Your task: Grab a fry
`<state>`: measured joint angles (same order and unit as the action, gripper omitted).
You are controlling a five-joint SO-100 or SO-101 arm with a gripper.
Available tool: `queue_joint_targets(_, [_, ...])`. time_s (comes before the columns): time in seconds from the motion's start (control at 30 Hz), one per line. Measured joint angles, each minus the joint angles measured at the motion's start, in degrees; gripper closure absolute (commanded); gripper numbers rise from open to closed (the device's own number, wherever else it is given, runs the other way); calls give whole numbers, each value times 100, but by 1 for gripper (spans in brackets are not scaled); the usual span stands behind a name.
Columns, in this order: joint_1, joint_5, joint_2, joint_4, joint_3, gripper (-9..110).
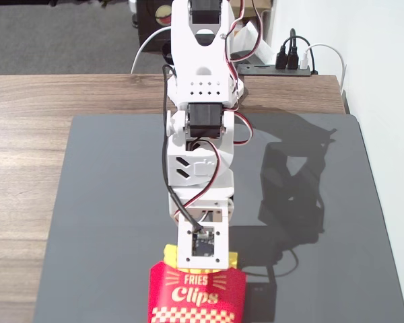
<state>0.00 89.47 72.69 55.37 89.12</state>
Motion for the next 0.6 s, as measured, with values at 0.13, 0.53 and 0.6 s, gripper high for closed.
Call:
queue_joint_targets(0.13, [-9,-9,0,0,0,101])
queue_joint_targets(0.53, [-9,-35,202,176,220,101])
queue_joint_targets(0.6, [-9,-44,404,176,431,101])
